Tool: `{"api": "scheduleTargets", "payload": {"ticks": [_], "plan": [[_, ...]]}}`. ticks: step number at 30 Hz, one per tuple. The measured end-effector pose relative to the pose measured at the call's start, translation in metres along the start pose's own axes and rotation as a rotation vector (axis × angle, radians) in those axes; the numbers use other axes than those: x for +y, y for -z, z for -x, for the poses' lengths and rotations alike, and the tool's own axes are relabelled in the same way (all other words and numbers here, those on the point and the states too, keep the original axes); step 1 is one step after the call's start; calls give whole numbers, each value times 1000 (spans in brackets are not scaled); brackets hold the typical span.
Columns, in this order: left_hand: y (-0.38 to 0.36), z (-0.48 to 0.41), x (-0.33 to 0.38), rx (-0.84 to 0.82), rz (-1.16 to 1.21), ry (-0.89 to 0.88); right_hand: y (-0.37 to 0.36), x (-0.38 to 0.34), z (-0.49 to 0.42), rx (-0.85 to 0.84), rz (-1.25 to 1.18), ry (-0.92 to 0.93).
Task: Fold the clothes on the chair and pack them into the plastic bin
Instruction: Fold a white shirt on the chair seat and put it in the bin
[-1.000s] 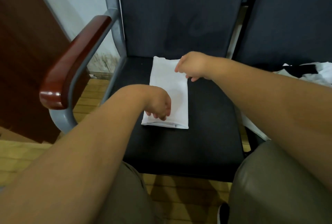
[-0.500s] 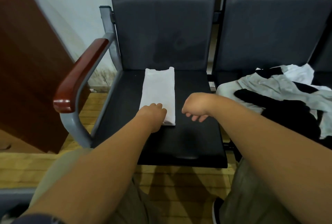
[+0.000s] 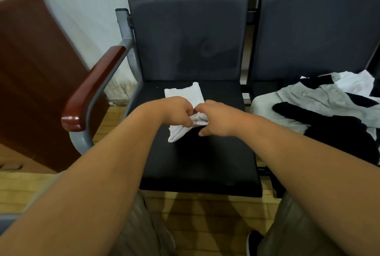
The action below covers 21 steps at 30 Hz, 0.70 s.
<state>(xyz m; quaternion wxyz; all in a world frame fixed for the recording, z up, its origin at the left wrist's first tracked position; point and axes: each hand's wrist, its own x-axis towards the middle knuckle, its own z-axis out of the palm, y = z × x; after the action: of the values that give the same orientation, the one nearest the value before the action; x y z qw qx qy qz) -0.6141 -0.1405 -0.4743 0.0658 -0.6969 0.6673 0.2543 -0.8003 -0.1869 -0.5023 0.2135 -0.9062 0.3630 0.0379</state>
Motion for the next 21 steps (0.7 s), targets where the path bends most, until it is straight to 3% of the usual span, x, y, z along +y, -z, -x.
{"api": "scheduleTargets", "payload": {"ticks": [3,8,12,18,21], "plan": [[8,10,3,8,9,41,7,-4,-3,147,9,-17],[6,30,9,81,37,111,17,-3,3,261,-191,-34],[-4,41,11,139,-151,137,24,-7,11,285,-251,-46],[-4,57,-8,219,-87,96,45,-11,34,62,-205,-37],[-13,69,-21,15,-6,24,50,-10,44,-167,-147,-5]]}}
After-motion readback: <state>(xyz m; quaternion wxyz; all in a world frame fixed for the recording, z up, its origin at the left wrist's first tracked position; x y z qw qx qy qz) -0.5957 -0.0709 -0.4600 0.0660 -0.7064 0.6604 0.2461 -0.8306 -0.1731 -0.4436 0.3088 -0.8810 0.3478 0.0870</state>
